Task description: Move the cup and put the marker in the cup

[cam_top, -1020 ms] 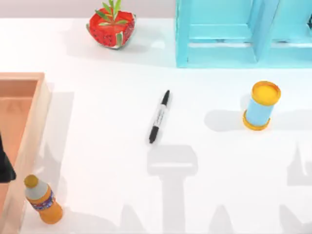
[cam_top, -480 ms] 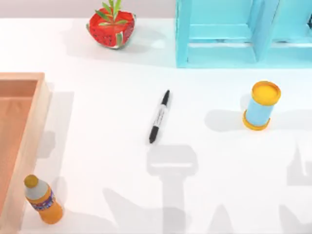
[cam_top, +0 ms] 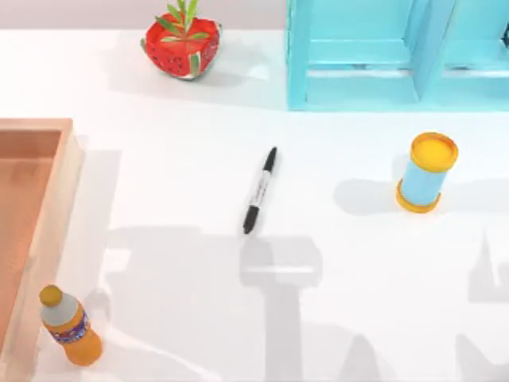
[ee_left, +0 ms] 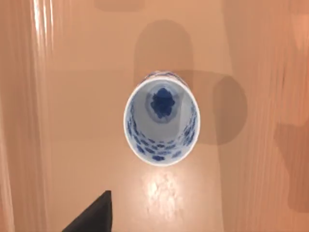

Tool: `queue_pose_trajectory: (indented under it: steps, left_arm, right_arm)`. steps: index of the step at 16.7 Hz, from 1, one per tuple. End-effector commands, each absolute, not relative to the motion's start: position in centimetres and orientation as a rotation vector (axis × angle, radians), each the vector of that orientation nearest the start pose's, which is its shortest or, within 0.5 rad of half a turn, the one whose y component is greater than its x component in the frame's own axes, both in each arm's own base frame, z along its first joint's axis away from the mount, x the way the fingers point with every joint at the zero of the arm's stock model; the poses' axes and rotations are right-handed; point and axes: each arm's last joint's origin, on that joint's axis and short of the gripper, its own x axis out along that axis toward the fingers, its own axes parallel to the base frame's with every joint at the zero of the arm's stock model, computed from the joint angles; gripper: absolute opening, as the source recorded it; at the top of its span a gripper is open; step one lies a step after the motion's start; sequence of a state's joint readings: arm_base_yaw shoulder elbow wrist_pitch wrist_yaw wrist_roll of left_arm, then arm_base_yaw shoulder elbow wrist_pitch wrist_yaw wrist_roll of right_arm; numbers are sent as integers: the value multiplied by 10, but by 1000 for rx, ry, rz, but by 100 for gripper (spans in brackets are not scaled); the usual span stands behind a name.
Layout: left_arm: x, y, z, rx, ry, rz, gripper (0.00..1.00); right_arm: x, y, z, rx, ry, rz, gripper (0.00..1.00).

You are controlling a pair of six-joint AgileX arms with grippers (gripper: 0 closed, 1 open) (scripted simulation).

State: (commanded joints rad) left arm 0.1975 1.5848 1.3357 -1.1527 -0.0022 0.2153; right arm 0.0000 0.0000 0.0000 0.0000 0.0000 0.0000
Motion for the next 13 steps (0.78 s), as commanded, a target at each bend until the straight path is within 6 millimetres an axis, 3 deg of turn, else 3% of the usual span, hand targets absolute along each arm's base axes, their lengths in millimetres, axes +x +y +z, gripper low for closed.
queue_pose_trajectory:
  steps: [5, 11, 13]
  left_arm:
    - [322, 76, 249, 15, 1572, -9, 100]
    - [323, 75, 248, 17, 1576, -12, 100]
    - [324, 76, 238, 13, 1580, -11, 100]
  right_arm:
    - [106, -1, 160, 0, 0, 0, 100]
    - [106, -1, 160, 0, 0, 0, 100]
    - [106, -1, 160, 0, 0, 0, 100]
